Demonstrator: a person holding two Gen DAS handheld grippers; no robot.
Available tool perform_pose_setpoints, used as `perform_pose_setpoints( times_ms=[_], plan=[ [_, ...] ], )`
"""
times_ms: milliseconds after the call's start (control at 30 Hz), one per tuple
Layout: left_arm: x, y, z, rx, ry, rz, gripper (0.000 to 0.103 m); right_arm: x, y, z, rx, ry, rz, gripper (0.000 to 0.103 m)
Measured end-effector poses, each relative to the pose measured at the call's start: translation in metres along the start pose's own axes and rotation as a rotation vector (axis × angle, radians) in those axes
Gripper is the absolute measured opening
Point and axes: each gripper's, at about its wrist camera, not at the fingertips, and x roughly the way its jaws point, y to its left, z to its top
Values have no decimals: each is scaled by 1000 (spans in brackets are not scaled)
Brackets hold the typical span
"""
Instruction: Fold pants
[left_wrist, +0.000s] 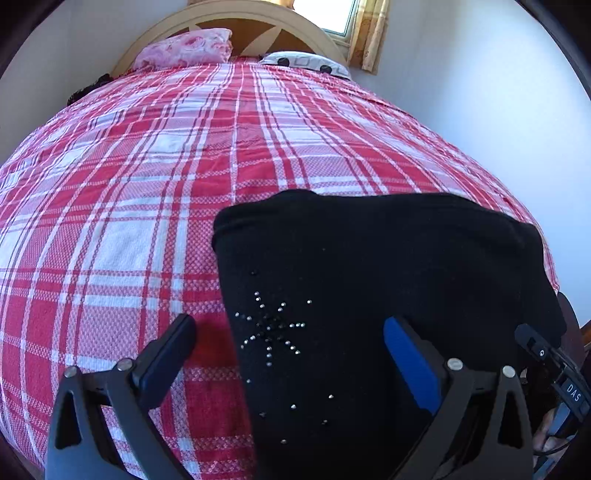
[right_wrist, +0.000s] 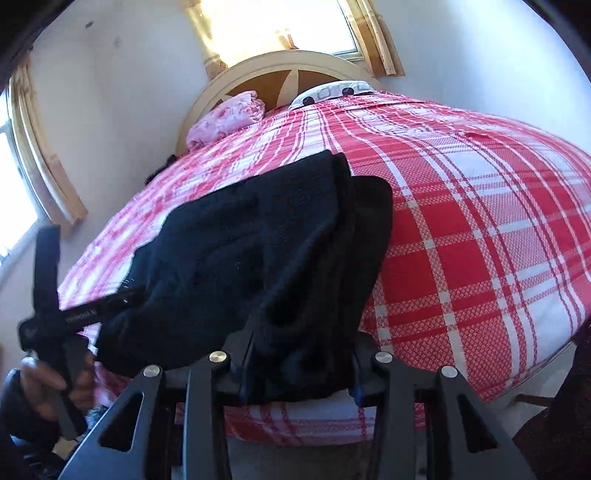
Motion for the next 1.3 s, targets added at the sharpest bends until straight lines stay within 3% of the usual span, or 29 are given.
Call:
perform_pose_setpoints(
  times_ms=[133, 233, 267, 367, 467, 533, 600, 633, 800, 867, 1033, 1300],
  plan=[
    [0, -1, 1, -8, 22, 12, 103, 0, -20, -5, 148, -12, 79, 43],
    [0, -2, -1, -10, 25, 18, 103, -1, -25, -9, 192, -26, 105, 45],
    [0, -2, -1, -13, 29, 16, 100, 0, -24, -9, 196, -28, 105, 46],
    [-6, -6, -4, -33, 41, -78, 68, 0, -21, -8, 200, -24, 103, 53],
    [-5, -8, -4, -20, 40, -87, 67, 3, -15, -5, 189, -18, 98, 60],
    [-3, 1, -3, -76, 58, -132, 64, 2, -12, -5, 168, -5, 83, 60],
    [-3, 6, -2, -108, 59, -153, 55, 1, -10, -4, 158, 4, 73, 55],
    [-4, 8, -2, -115, 53, -158, 53, 0, -10, -4, 152, 7, 52, 45],
    [-12, 7, -3, -106, 7, -152, 29, -1, -7, -3, 108, 26, 12, 40],
    [-15, 7, -2, -104, -4, -159, 25, -3, 1, 0, 63, 30, -20, 39],
    [-19, 11, 0, -113, -19, -177, 19, -7, 20, 8, -49, 27, -82, 37],
    [-31, 12, 6, -76, -61, -163, 16, -19, 33, 17, -79, -5, -75, 37]
  ],
)
